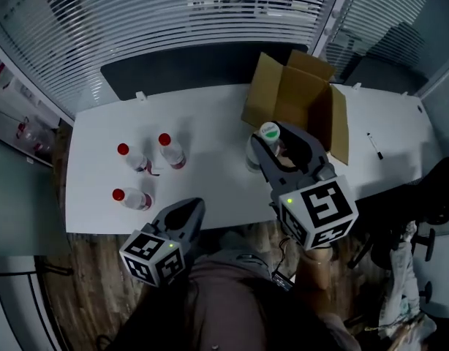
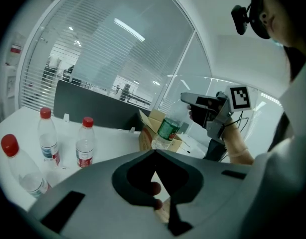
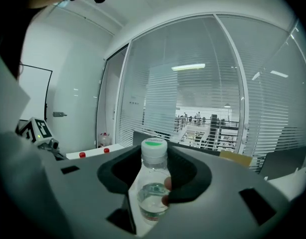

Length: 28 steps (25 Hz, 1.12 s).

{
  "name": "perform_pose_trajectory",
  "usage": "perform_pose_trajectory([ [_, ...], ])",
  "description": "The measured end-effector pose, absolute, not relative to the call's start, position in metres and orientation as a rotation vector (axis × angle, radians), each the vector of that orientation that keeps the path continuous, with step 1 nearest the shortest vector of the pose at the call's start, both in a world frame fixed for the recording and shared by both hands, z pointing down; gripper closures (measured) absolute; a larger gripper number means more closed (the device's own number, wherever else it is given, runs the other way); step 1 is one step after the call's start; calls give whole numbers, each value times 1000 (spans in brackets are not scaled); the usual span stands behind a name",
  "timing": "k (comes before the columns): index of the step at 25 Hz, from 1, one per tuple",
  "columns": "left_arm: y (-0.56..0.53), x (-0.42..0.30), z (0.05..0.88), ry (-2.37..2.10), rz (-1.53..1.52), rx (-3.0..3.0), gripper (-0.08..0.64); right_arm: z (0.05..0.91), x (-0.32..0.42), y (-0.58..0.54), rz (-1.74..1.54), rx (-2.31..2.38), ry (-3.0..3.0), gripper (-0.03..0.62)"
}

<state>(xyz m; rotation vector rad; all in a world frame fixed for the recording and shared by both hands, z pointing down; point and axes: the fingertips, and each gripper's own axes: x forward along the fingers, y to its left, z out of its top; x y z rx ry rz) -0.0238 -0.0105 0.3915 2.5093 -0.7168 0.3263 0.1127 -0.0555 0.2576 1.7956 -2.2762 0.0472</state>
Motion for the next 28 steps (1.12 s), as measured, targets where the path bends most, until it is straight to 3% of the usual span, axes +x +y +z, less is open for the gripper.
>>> perform_pose_trajectory([
  [28,-21,-115,387,-1005,243,2374,552,320,-12,-96,216,1420,-2458,417],
])
